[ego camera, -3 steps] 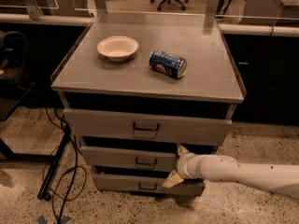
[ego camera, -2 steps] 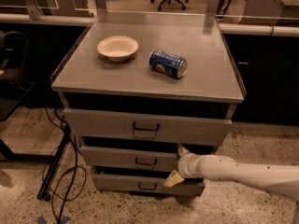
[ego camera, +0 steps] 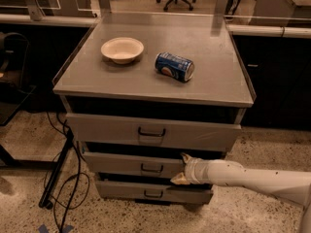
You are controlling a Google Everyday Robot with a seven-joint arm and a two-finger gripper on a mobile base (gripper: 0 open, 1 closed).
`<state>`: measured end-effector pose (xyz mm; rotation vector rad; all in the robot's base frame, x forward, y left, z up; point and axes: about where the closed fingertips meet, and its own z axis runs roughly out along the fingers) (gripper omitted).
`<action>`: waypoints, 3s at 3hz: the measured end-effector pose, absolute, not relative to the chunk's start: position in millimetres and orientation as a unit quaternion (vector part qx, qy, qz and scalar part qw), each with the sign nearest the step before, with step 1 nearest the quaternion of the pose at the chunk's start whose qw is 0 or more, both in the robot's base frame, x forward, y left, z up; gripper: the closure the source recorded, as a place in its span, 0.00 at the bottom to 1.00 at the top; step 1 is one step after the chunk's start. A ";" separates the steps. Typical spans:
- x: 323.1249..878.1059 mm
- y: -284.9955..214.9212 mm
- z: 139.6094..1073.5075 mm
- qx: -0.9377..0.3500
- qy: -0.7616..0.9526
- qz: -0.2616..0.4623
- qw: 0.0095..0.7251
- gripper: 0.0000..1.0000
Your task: Open middle drawer
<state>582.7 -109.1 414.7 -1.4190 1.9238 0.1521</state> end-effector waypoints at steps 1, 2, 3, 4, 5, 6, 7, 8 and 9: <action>582.6 -109.1 414.7 -0.552 0.748 0.059 0.365 0.58; 555.1 -126.6 421.2 -0.558 0.747 0.041 0.359 0.81; 524.7 -143.2 434.2 -0.562 0.740 0.019 0.369 1.00; 523.5 -141.8 432.8 -0.562 0.740 0.019 0.369 1.00; 523.4 -141.8 432.8 -0.562 0.740 0.019 0.369 0.81; 523.4 -141.8 432.8 -0.562 0.740 0.019 0.369 0.57; 523.4 -141.7 432.8 -0.562 0.740 0.019 0.369 0.34; 523.4 -141.7 432.8 -0.562 0.740 0.019 0.369 0.06; 523.2 -141.9 432.7 -0.562 0.740 0.019 0.369 0.19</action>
Offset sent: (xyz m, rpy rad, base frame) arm -0.0973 -0.0584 0.0242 -0.1295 -0.0455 -0.0112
